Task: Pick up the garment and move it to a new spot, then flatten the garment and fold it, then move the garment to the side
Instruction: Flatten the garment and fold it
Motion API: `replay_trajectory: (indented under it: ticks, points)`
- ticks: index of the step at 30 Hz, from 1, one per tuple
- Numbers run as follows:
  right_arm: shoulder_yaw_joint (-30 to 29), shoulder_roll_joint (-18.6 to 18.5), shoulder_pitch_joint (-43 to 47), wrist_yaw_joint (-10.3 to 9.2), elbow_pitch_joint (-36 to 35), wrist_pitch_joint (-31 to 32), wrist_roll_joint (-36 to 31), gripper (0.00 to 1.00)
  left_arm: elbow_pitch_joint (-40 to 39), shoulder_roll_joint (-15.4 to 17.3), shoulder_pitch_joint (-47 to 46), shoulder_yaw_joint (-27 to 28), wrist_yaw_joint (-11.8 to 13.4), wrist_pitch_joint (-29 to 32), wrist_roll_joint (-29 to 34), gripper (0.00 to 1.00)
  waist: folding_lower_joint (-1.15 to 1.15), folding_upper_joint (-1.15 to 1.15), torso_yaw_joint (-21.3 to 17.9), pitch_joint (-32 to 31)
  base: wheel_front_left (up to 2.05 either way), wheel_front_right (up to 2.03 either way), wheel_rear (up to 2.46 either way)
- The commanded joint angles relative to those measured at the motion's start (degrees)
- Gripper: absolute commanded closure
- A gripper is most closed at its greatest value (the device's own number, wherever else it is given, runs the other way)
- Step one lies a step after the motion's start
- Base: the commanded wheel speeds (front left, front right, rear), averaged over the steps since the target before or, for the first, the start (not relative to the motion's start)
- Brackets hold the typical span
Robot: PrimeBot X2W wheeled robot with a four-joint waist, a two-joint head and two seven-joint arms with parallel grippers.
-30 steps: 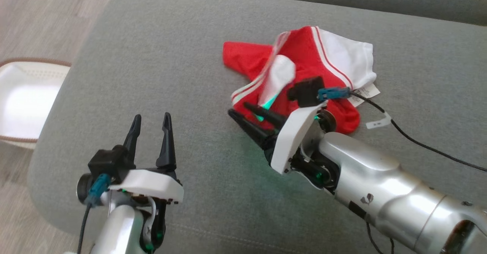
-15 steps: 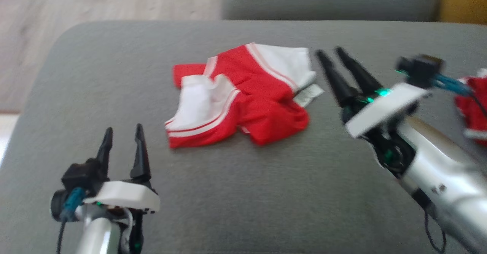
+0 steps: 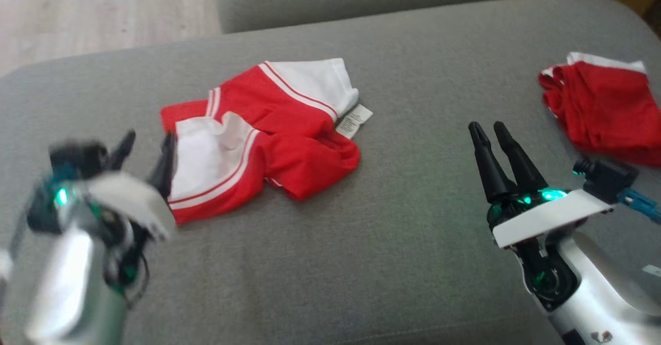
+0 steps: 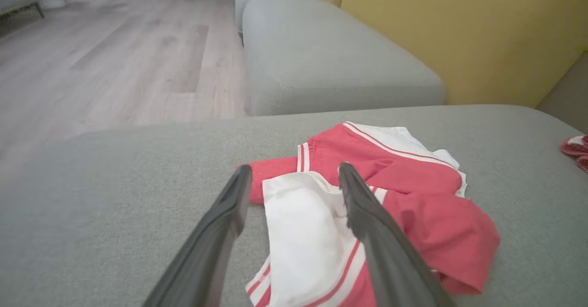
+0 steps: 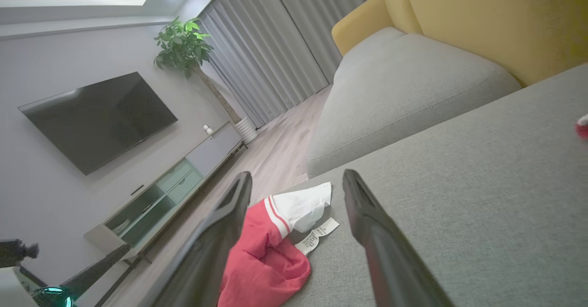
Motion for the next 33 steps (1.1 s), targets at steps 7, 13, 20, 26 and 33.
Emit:
replay_trajectory:
  ticks: [7, 13, 20, 26, 33]
  points:
    - [-1.92, 1.53, -0.2, -0.04, -3.45, 0.6, -2.37, 0.0, 9.39, 7.14, -13.71, -1.6, -3.58, 15.63, -7.61, 0.0, 0.0, 0.0, -4.46, 3.85, 0.0, 0.0, 0.0]
    - [-3.16, 2.71, -1.05, -0.04, -4.53, 1.48, -3.8, 0.0, 17.18, 12.37, -21.27, -6.65, -3.79, 22.41, -13.15, 0.0, 0.0, 0.0, -7.74, 6.65, 0.0, 0.0, 0.0]
    - [-4.64, 3.4, -0.81, -0.04, -4.91, 1.6, -4.64, 0.0, 21.76, 16.2, -26.14, -9.8, -3.8, 27.36, -20.16, 0.0, 0.0, 0.0, -10.4, 8.42, 0.0, 0.0, 0.0]
    - [-5.1, 4.1, -0.47, -0.04, -4.86, 1.74, -4.9, 0.0, 26.67, 16.21, -28.75, -9.99, -2.22, 31.04, -20.69, 0.0, 0.0, 0.0, -10.86, 8.64, 0.0, 0.0, 0.0]
    - [-5.58, 4.42, 0.02, -0.04, -4.24, 2.13, -5.36, 0.0, 27.88, 14.16, -29.17, -10.14, -2.75, 32.36, -23.13, 1.0, 0.0, 0.0, -9.58, 6.84, 0.0, 0.0, 0.0]
